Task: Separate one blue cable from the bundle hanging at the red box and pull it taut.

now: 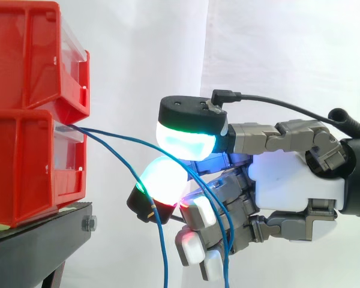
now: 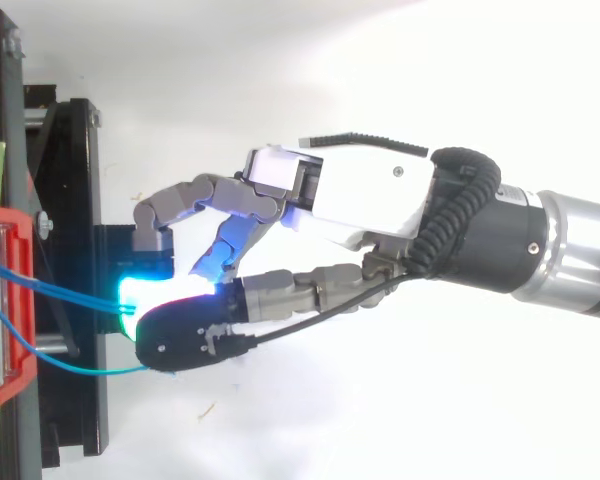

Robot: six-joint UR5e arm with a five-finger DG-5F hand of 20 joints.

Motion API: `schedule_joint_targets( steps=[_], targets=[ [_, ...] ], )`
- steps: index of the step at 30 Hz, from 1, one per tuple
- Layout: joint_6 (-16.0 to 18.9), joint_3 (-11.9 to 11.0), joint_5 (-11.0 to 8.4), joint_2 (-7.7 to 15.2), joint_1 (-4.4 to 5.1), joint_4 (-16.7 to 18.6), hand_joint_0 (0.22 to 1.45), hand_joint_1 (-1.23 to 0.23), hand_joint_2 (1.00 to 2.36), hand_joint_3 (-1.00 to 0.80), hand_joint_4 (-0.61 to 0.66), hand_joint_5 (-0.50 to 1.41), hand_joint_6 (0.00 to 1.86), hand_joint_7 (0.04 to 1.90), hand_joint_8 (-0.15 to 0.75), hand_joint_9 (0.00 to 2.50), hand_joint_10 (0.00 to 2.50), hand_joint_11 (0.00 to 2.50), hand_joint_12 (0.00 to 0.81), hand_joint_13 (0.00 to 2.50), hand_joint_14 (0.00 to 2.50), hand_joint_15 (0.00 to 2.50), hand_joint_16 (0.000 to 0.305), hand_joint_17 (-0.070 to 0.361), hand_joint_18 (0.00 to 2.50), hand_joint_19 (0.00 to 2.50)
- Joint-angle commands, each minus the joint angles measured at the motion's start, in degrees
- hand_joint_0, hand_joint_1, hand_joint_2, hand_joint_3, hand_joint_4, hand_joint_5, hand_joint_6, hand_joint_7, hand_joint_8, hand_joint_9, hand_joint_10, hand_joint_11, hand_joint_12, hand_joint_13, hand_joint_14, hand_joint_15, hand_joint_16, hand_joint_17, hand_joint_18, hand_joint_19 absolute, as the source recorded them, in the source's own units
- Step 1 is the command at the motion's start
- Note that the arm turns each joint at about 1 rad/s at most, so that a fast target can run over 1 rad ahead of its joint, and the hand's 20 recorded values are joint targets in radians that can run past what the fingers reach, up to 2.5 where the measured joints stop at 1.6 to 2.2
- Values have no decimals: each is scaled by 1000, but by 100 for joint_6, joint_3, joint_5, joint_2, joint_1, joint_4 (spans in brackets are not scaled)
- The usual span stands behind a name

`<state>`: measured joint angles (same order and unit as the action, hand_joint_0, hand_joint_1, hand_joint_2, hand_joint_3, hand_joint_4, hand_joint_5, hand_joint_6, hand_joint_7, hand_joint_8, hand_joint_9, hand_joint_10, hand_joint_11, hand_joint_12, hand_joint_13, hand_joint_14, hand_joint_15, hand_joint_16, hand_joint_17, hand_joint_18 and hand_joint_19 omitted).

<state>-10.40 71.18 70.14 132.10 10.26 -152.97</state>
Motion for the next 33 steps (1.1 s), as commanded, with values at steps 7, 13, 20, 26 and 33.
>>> schedule_joint_targets(
  steps=[7,13,20,26,33],
  targets=[
    [2,1,-9,0,3,-14,665,-786,1019,-179,193,-188,800,1099,349,1042,24,889,401,955,23,601,46,104,906,646],
    [2,1,-9,0,3,-75,686,-838,1009,-376,205,-200,830,1074,346,1020,24,887,398,943,22,593,46,103,899,635],
    [2,1,-9,0,3,-75,664,-773,1000,-498,203,-192,834,1070,347,1041,24,896,394,950,22,595,45,101,899,645],
    [2,1,-9,0,3,-75,598,-676,1000,-500,202,-184,827,1071,354,1075,24,883,395,968,22,596,45,102,908,654],
    [2,1,-9,0,11,-75,641,-715,1011,-372,173,-177,822,1098,364,1094,25,887,394,978,20,591,45,101,914,653]
  ],
)
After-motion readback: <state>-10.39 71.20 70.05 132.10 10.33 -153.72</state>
